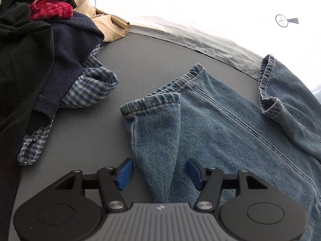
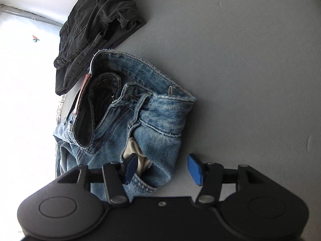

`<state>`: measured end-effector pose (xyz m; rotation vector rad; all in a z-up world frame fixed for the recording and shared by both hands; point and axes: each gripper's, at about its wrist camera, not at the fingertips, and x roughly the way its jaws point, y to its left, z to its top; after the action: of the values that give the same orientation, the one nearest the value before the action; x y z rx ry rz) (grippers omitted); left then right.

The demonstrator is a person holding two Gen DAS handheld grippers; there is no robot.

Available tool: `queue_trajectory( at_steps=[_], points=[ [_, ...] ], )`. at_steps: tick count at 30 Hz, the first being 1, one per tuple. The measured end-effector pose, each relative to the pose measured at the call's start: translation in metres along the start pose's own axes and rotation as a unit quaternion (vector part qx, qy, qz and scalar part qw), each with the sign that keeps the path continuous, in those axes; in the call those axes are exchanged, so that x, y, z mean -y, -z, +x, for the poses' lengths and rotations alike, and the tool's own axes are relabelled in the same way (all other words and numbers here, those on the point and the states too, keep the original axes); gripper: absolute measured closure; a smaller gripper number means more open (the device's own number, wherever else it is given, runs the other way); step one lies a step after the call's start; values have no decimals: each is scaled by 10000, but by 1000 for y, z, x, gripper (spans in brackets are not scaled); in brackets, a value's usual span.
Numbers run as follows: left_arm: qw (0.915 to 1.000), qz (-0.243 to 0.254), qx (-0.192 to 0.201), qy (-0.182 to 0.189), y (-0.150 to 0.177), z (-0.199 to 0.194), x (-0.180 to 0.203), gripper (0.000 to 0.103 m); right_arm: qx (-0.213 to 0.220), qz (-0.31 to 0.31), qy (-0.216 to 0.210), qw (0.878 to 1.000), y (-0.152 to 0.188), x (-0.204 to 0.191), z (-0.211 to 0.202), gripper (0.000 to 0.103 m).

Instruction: Fold clothes

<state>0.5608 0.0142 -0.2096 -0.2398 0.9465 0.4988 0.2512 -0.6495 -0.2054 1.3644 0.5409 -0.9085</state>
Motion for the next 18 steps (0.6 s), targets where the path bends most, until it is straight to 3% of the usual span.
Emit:
queue_trajectory(
  at_steps=[4,7,8,10,11,14,18],
  points=[
    [9999,-159,29,-11,-4,2,0,48,249,-1132,491,9920,-5,-27,8,55],
    [9994,-297,121,-146,-5,0,-2,73,558,-2147,815,9717,3,-47,11,68],
    [9992,-321,138,-199,-5,-1,-3,93,662,-2480,919,9621,6,-53,12,75],
    [9989,-407,119,-214,-6,-4,-9,93,1020,-3079,1041,9402,13,-63,6,92],
    [9987,-468,107,-188,-7,-6,-15,93,1204,-3295,1082,9302,15,-66,1,93],
    [9982,-559,177,-92,-10,-19,-28,94,1987,-4083,1193,8830,18,-82,-20,96],
    [9980,-445,438,-107,-8,-50,-36,94,2349,-3834,823,8894,-2,-84,-50,97]
  ],
)
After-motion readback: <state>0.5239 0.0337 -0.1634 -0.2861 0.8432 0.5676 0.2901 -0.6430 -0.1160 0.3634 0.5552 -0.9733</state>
